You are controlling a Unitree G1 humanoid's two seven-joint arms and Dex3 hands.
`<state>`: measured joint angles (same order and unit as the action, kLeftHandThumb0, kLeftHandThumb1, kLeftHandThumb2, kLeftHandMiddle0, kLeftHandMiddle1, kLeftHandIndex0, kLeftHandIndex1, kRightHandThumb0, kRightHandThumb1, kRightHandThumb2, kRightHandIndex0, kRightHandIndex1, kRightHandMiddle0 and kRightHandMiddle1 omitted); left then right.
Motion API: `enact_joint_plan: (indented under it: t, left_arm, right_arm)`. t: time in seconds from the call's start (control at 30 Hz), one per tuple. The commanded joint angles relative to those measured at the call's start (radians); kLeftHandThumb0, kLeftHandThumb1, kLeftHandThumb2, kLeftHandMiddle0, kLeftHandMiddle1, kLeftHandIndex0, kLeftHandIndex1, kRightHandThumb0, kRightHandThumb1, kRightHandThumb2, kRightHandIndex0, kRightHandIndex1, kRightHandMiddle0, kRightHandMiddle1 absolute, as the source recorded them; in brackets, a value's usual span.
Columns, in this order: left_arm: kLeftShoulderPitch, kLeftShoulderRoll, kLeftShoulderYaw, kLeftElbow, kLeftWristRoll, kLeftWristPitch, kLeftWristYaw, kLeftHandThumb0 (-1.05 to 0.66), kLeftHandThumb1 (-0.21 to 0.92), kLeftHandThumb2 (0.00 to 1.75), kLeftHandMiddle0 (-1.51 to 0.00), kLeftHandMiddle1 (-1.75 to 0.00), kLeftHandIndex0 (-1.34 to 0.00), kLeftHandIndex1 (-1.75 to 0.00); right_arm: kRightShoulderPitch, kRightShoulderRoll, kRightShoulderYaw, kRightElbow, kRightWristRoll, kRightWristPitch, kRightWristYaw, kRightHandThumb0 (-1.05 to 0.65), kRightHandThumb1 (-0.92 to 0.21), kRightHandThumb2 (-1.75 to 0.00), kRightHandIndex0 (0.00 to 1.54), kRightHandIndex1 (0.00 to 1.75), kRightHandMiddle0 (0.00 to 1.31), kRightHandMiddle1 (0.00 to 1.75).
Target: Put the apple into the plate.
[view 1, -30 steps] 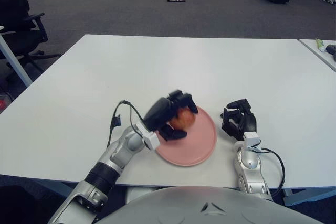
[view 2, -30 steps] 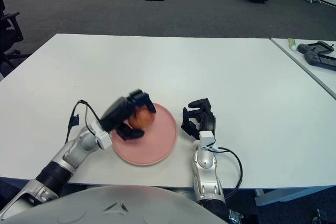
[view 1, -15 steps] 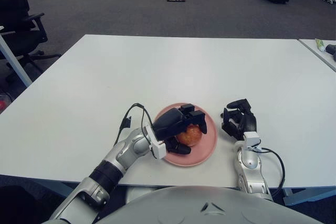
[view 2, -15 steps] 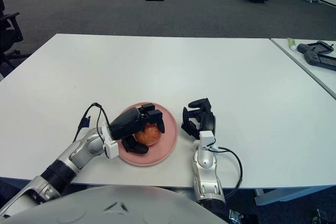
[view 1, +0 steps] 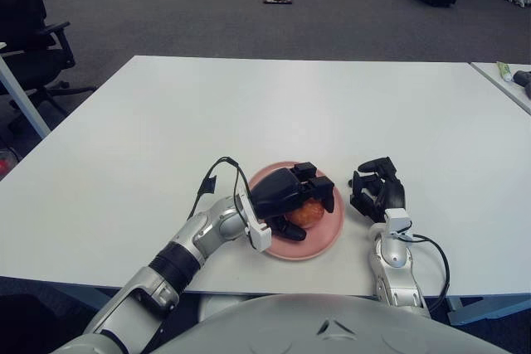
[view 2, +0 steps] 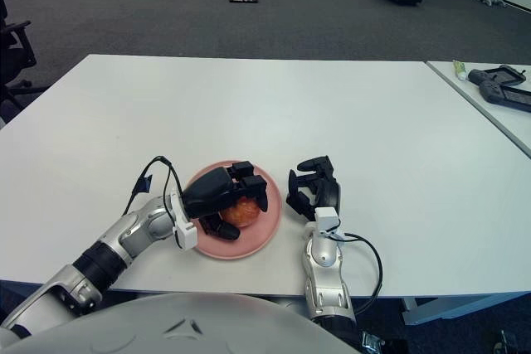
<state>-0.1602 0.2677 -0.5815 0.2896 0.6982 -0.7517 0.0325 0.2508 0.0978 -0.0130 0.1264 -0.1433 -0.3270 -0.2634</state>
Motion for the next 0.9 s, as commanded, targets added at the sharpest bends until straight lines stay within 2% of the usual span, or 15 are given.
enact_joint_plan:
  t: [0.0,0.17,0.33,0.4,0.47,0.5,0.53,0.57,0.63,0.67,0.7,0.77,0.87]
  left_arm:
    - [0.018,0.025,-0.025,0.072,0.066,0.026,0.010,-0.47,0.32,1.31,-1.12,-1.75,-0.60,-1.75]
    - [0.012,0.021,-0.038,0.112,0.073,-0.019,0.077,-0.46,0.33,1.29,-1.11,-1.75,-0.59,-1.75]
    - [0.003,0.021,-0.050,0.137,0.068,-0.048,0.097,-0.46,0.34,1.29,-1.01,-1.75,-0.59,-1.75]
    - [0.006,0.023,-0.054,0.135,0.048,-0.053,0.077,-0.24,0.25,1.38,-0.85,-1.75,-0.58,-1.71]
    - [0.012,0.029,-0.054,0.118,0.024,-0.054,0.051,-0.12,0.22,1.41,-0.76,-1.75,-0.59,-1.68]
    - [0.017,0.045,-0.056,0.083,-0.019,-0.047,-0.006,-0.08,0.24,1.40,-0.69,-1.74,-0.55,-1.70]
    - [0.020,0.057,-0.058,0.058,-0.050,-0.041,-0.048,-0.15,0.31,1.30,-0.59,-1.68,-0.52,-1.71]
    - [0.019,0.068,-0.061,0.039,-0.076,-0.036,-0.087,-0.26,0.49,1.07,-0.40,-1.54,-0.44,-1.72]
    - [0.017,0.078,-0.063,0.021,-0.101,-0.030,-0.126,-0.30,0.61,0.92,-0.32,-1.42,-0.37,-1.73]
    - [0.017,0.081,-0.063,0.014,-0.111,-0.027,-0.140,-0.39,0.68,0.83,-0.28,-1.33,-0.28,-1.68]
    - [0.018,0.082,-0.062,0.008,-0.122,-0.026,-0.153,-0.50,0.71,0.81,-0.25,-1.25,-0.18,-1.61]
    - [0.021,0.083,-0.059,-0.001,-0.140,-0.025,-0.172,-0.62,0.78,0.77,-0.21,-1.15,-0.09,-1.51]
    - [0.027,0.083,-0.052,-0.011,-0.161,-0.028,-0.190,-0.73,0.88,0.75,-0.17,-1.02,-0.03,-1.36]
  right_arm:
    - [0.008,0.002,-0.002,0.011,0.005,0.020,0.002,-0.38,-0.67,-0.88,0.60,1.34,0.35,1.75]
    - [0.009,-0.001,-0.001,0.012,-0.002,0.021,0.000,-0.38,-0.67,-0.88,0.61,1.34,0.35,1.75]
    - [0.009,-0.001,-0.002,0.011,-0.003,0.025,-0.001,-0.38,-0.67,-0.87,0.61,1.34,0.34,1.75]
    - [0.007,0.000,-0.003,0.010,-0.002,0.027,-0.001,-0.38,-0.67,-0.87,0.60,1.34,0.34,1.75]
    - [0.007,0.001,-0.003,0.010,0.000,0.028,-0.001,-0.38,-0.67,-0.87,0.60,1.34,0.34,1.75]
    - [0.007,0.001,-0.004,0.011,0.001,0.029,-0.001,-0.38,-0.67,-0.87,0.60,1.34,0.34,1.75]
    - [0.006,0.002,-0.004,0.011,0.002,0.029,0.000,-0.38,-0.67,-0.87,0.60,1.34,0.34,1.75]
    - [0.006,0.002,-0.003,0.010,0.003,0.030,0.001,-0.38,-0.67,-0.87,0.60,1.35,0.34,1.75]
    - [0.007,0.004,-0.003,0.009,0.006,0.032,0.003,-0.38,-0.67,-0.87,0.60,1.35,0.34,1.75]
    - [0.007,0.004,-0.003,0.009,0.008,0.033,0.004,-0.38,-0.67,-0.87,0.60,1.35,0.34,1.75]
    - [0.007,0.006,-0.003,0.007,0.010,0.035,0.005,-0.38,-0.67,-0.87,0.60,1.35,0.34,1.75]
    - [0.007,0.009,-0.004,0.004,0.016,0.039,0.006,-0.38,-0.67,-0.87,0.60,1.36,0.35,1.75]
    - [0.009,0.017,-0.005,-0.006,0.025,0.050,0.006,-0.38,-0.66,-0.88,0.60,1.35,0.35,1.75]
